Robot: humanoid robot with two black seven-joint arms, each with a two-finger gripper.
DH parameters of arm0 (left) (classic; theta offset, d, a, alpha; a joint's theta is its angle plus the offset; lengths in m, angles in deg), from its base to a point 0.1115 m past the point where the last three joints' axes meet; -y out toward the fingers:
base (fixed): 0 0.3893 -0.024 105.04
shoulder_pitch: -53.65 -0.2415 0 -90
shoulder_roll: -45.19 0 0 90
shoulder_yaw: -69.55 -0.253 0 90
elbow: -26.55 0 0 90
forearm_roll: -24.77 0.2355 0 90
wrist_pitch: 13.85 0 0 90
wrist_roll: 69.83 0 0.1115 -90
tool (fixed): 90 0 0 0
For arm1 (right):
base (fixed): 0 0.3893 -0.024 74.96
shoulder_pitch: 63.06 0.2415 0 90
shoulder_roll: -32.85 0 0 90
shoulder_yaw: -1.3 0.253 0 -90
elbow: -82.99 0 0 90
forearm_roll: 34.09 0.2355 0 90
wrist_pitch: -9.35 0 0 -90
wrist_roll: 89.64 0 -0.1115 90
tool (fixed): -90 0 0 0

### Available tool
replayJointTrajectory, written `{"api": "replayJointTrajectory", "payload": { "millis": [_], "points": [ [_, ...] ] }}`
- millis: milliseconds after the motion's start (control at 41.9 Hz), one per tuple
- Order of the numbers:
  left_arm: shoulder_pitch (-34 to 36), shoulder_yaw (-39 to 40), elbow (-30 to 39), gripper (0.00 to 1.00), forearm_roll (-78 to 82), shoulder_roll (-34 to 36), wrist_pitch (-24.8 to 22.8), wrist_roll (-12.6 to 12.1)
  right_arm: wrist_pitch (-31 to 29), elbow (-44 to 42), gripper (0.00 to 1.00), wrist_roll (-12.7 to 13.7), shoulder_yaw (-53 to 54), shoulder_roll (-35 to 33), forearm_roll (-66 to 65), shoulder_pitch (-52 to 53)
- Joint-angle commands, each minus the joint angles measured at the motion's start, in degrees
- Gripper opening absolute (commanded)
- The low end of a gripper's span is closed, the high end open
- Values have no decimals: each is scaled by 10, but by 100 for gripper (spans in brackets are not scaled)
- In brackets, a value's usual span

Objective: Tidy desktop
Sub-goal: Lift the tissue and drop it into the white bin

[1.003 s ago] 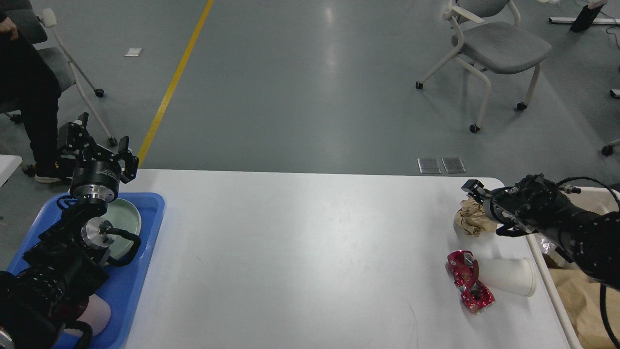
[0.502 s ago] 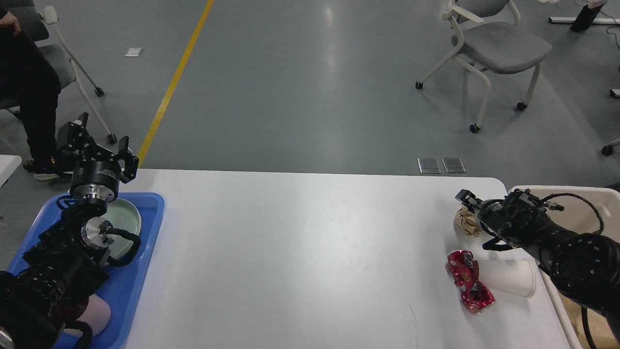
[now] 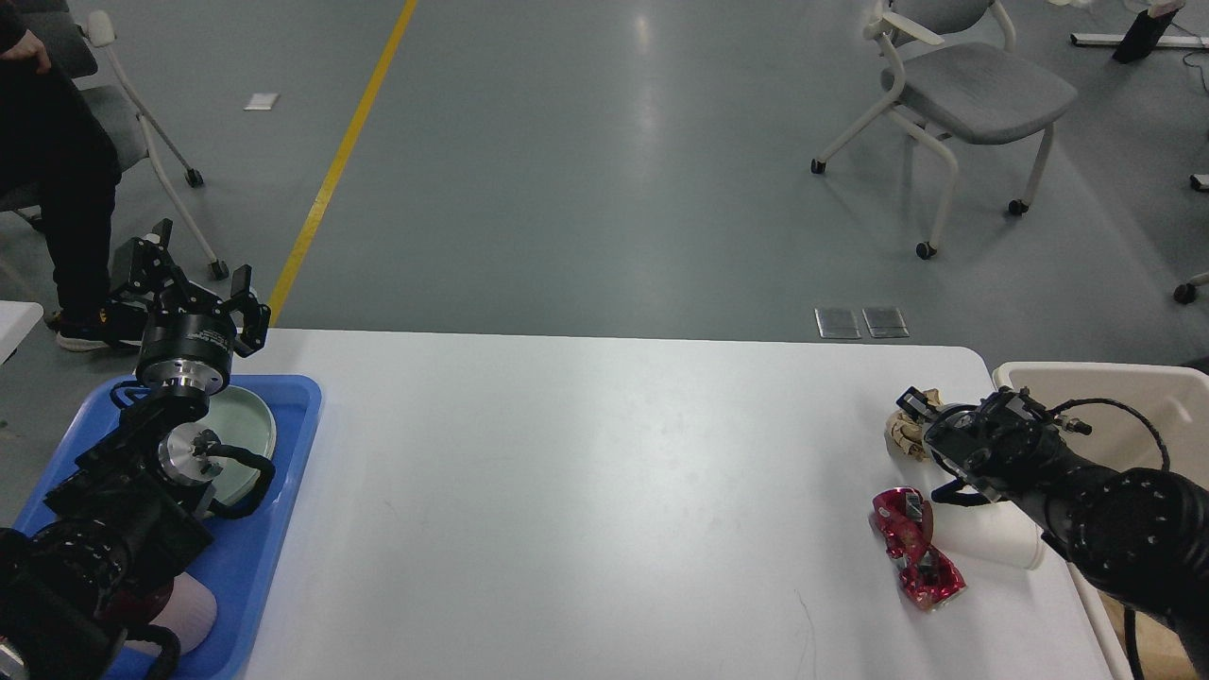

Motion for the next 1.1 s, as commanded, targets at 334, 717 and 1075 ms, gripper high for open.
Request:
{"api": "replayJointTrajectory", "payload": {
  "millis": [334, 717, 1075],
  "points": [
    [0, 0, 0, 97, 0, 0, 0, 0, -3, 234, 0, 0, 6, -156, 0, 181],
    [0, 0, 0, 97, 0, 0, 0, 0, -119, 438, 0, 0, -67, -340, -4, 476],
    [0, 0, 0, 97, 0, 0, 0, 0, -85, 346, 0, 0, -127, -364, -3, 413]
  ]
}}
